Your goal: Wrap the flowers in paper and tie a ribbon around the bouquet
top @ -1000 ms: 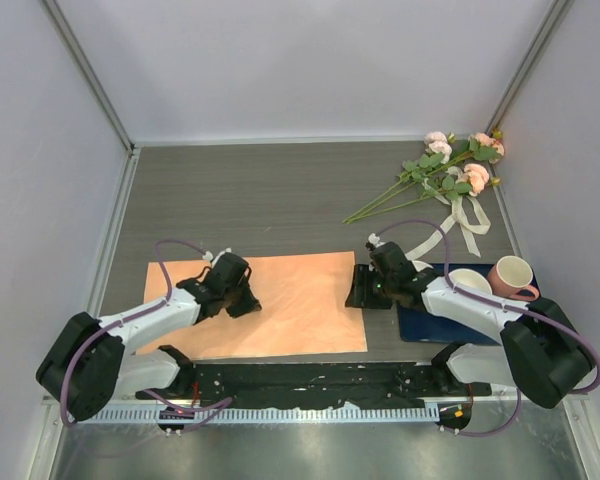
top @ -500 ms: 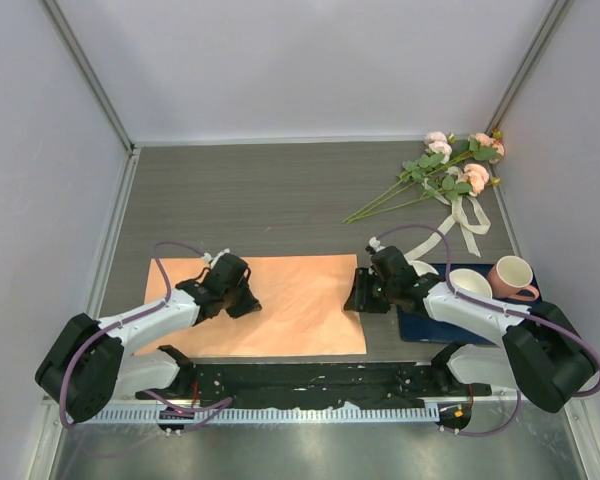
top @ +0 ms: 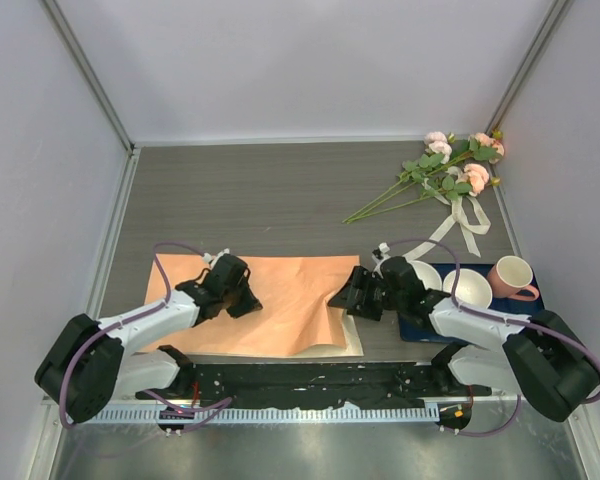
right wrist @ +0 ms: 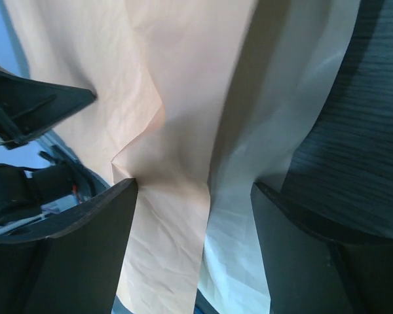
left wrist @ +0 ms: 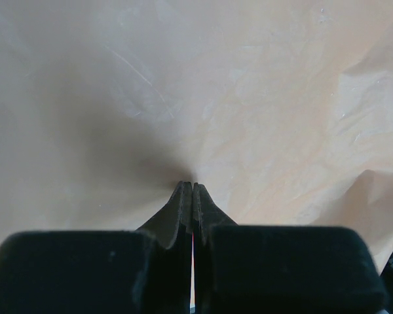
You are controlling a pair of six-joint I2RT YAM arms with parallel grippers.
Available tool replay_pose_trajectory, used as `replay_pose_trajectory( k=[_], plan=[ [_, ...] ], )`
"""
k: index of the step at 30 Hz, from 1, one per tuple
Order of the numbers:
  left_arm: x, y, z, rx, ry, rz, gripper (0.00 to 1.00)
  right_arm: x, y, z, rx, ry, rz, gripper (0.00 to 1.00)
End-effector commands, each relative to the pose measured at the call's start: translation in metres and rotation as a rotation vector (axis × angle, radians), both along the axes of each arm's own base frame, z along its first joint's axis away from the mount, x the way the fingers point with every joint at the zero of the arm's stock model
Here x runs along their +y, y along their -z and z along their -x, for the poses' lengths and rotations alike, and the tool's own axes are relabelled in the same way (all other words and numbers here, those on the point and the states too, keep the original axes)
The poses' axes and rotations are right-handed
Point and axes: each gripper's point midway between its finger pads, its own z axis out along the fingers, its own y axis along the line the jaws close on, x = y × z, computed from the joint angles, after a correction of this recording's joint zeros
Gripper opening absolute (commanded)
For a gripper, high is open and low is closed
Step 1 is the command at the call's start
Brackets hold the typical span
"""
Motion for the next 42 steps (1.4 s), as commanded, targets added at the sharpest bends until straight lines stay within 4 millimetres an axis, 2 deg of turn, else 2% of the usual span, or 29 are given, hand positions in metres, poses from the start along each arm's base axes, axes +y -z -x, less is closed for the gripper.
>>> replay_pose_trajectory(
  k=[1,2,3,4,7,11,13,14,15,19,20,21,22,23,24,25,26,27,28,30,31,34,35,37,38,39,40,41,42],
  plan=[
    [0.000,0.000,0.000,-0.015,-0.009,0.012,0.00,0.018,-0.029,-0.008,-0.022,0.072,-0.226,0.79],
    [0.000,0.001,0.001,-0.015,-0.009,0.012,0.00,0.019,-0.024,-0.001,0.003,0.057,-0.250,0.80],
    [0.001,0.001,0.001,-0.017,-0.009,0.012,0.00,0.022,-0.029,0.000,0.002,0.048,-0.284,0.80],
    [0.000,0.000,0.001,-0.018,-0.010,0.016,0.00,0.028,-0.042,-0.004,-0.034,0.037,-0.342,0.80],
    [-0.001,0.000,0.000,-0.021,-0.007,0.022,0.00,0.032,-0.053,-0.001,-0.046,0.010,-0.377,0.80],
    [-0.001,0.000,0.001,-0.021,-0.002,0.022,0.00,0.026,-0.058,-0.002,-0.087,0.006,-0.316,0.73],
    [-0.001,-0.001,0.001,-0.024,-0.002,0.020,0.00,0.018,-0.052,-0.001,-0.095,0.006,-0.245,0.68],
    [-0.001,-0.001,0.000,-0.024,-0.002,0.020,0.00,0.018,-0.059,-0.004,-0.111,0.001,-0.230,0.68],
    [-0.001,0.000,0.000,-0.024,-0.002,0.018,0.00,0.014,-0.052,-0.001,-0.100,-0.011,-0.186,0.68],
    [-0.002,0.000,0.001,-0.019,-0.001,0.022,0.00,0.013,-0.056,-0.003,-0.124,-0.014,-0.177,0.73],
    [-0.002,-0.001,0.001,-0.018,0.001,0.025,0.00,0.014,-0.056,-0.004,-0.118,-0.010,-0.186,0.68],
    [-0.003,-0.002,0.001,-0.022,0.003,0.028,0.00,0.021,-0.065,-0.008,-0.142,-0.017,-0.232,0.62],
    [-0.004,-0.004,0.002,-0.021,0.014,0.034,0.01,0.027,-0.060,-0.003,-0.074,-0.014,-0.275,0.50],
    [-0.007,-0.014,-0.003,-0.048,0.016,0.052,0.08,0.033,-0.062,-0.002,-0.052,-0.018,-0.317,0.41],
    [-0.015,-0.025,-0.002,-0.058,0.044,0.096,0.17,0.042,-0.077,-0.005,-0.090,-0.034,-0.392,0.29],
    [-0.017,-0.032,0.003,-0.051,0.059,0.114,0.36,0.045,-0.078,-0.004,-0.017,0.005,-0.435,0.03],
    [-0.024,-0.051,0.000,-0.062,0.057,0.161,0.50,0.046,-0.075,-0.009,0.007,0.040,-0.451,0.00],
    [-0.026,-0.073,0.001,-0.102,0.055,0.206,0.62,0.049,-0.089,-0.015,-0.017,0.057,-0.509,0.00],
    [-0.022,-0.080,0.007,-0.084,0.042,0.207,0.78,0.051,-0.096,-0.020,-0.014,0.081,-0.534,0.00],
    [-0.020,-0.115,0.008,-0.127,-0.019,0.289,0.89,0.048,-0.109,-0.041,-0.007,0.203,-0.582,0.00],
    [-0.016,-0.121,0.014,-0.115,-0.052,0.308,0.99,0.046,-0.117,-0.049,-0.023,0.252,-0.612,0.00],
    [-0.014,-0.145,0.018,-0.103,-0.196,0.471,1.00,0.037,-0.149,-0.077,-0.059,0.399,-0.709,0.00],
    [-0.014,-0.138,0.022,-0.079,-0.220,0.507,1.00,0.033,-0.154,-0.086,-0.076,0.434,-0.716,0.00],
    [-0.022,-0.154,0.022,-0.057,-0.275,0.668,1.00,0.029,-0.164,-0.103,-0.092,0.503,-0.750,0.00],
    [-0.022,-0.141,0.025,-0.008,-0.313,0.686,1.00,0.031,-0.167,-0.106,-0.094,0.504,-0.756,0.00],
    [-0.022,-0.137,0.027,0.022,-0.337,0.710,1.00,0.034,-0.173,-0.110,-0.081,0.510,-0.785,0.00],
    [-0.026,-0.144,0.026,0.035,-0.359,0.773,1.00,0.037,-0.168,-0.114,-0.063,0.518,-0.796,0.00],
    [-0.026,-0.134,0.026,0.054,-0.373,0.786,0.99,0.038,-0.171,-0.115,-0.061,0.523,-0.829,0.00],
    [-0.028,-0.134,0.026,0.066,-0.378,0.812,1.00,0.038,-0.181,-0.117,-0.072,0.522,-0.887,0.00]
  ],
)
